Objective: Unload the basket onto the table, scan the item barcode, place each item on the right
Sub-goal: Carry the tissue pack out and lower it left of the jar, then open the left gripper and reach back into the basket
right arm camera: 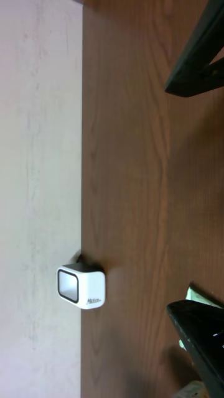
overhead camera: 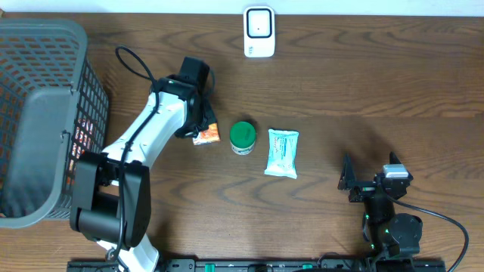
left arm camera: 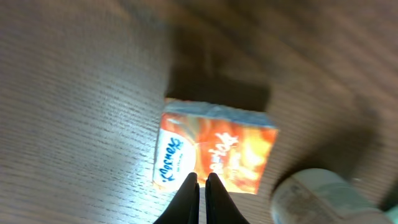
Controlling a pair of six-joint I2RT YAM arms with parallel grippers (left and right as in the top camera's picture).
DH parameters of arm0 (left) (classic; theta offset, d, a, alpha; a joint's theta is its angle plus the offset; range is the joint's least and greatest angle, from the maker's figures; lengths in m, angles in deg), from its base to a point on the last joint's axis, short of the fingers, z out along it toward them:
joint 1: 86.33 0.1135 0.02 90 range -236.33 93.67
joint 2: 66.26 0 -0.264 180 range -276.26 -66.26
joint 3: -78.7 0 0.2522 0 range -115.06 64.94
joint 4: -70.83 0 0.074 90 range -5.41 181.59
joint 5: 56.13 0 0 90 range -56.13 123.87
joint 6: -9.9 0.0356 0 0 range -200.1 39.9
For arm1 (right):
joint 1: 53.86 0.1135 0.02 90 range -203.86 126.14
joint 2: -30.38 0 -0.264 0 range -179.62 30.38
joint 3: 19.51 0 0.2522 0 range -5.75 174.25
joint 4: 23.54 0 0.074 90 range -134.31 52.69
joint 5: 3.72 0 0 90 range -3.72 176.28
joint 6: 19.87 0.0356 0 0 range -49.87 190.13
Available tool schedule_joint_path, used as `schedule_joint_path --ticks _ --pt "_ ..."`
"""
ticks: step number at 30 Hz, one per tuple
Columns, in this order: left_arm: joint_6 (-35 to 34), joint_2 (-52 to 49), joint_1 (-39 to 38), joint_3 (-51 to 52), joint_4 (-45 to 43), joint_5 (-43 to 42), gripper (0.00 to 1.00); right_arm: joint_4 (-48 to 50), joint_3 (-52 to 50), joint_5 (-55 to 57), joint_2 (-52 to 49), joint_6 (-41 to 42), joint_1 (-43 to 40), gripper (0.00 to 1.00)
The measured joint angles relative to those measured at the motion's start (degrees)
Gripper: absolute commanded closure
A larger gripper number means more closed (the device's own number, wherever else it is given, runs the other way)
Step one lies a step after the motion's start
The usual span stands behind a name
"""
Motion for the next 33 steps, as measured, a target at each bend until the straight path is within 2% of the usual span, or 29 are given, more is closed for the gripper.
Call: schedule_joint_path --ticks 20,22,24,26,27,28,33 --pt "-1.5 -3.4 0.0 2.4 -0.9 0.6 0.92 0.0 0.0 0.0 0.0 0.0 0.0 0.01" --pt "-1.5 -3.0 0.1 2.2 1.3 0.7 0.85 0.0 0.0 0.0 0.0 0.0 0.0 0.01" --pt "-1.1 -1.9 0.2 1.5 3.1 0.8 0.67 0.0 0.0 0.0 0.0 0.0 0.0 0.01" --pt "0.6 0.8 0.5 -0.5 4.6 1.0 0.23 0.0 0.0 0.0 0.0 0.0 0.0 0.01" --pt "1.7 2.6 0.7 -1.9 5.0 1.2 0.08 0.0 0.0 0.0 0.0 0.0 0.0 0.01" --pt "2.6 4.9 0.8 -3.7 5.5 1.6 0.02 0.0 0.0 0.0 0.0 0.0 0.0 0.01" --pt "5.2 20.4 2.7 -12.2 5.7 8.3 0.02 0.0 0.0 0.0 0.0 0.0 0.0 0.01"
